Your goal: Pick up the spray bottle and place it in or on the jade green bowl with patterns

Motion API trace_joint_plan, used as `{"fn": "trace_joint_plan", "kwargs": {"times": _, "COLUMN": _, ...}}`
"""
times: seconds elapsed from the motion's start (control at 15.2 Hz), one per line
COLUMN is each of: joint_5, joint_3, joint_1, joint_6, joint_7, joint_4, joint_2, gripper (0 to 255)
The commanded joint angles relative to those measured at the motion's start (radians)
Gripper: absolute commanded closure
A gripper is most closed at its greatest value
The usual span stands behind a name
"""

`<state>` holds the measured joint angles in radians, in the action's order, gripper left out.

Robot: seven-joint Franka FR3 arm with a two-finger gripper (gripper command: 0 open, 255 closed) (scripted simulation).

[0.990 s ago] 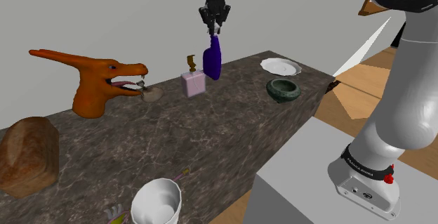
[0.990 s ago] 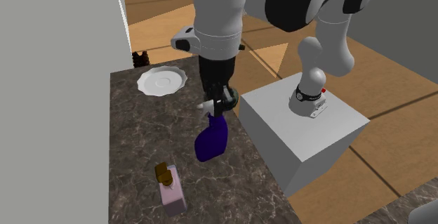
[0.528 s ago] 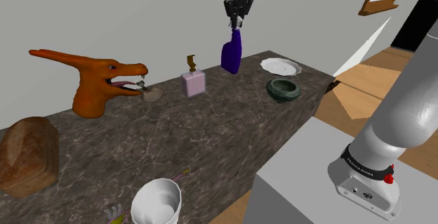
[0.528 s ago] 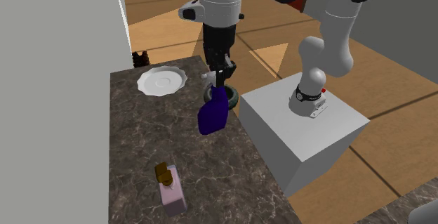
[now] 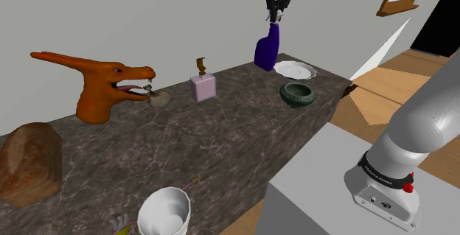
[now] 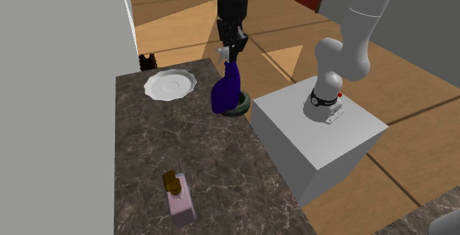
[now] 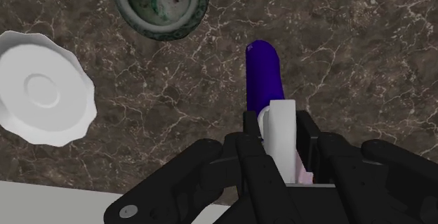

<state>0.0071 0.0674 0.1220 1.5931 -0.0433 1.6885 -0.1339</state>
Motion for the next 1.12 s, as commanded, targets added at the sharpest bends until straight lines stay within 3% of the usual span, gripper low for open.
{"fn": "trace_joint_plan", "kwargs": {"times": 0.0, "joint_5": 0.0, "joint_3": -0.025, "joint_1": 0.018, "joint_6": -0.007, "joint_7": -0.045, "joint_4": 0.029, "joint_2": -0.036, "gripper": 255}}
{"fn": "trace_joint_plan", "kwargs": {"times": 0.86, "joint_5": -0.036, "joint_3": -0.206, "joint_1": 0.127, "joint_6": -0.107, "joint_7": -0.332, "joint_4": 0.051, "joint_2": -0.159, "gripper": 255}}
{"fn": "trace_joint_plan", "kwargs": {"times": 1.06, "joint_5": -0.038, "joint_3": -0.206, "joint_1": 0.127, "joint_6": -0.065, "joint_7": -0.33, "joint_4": 0.109, "joint_2": -0.175, "gripper": 255}}
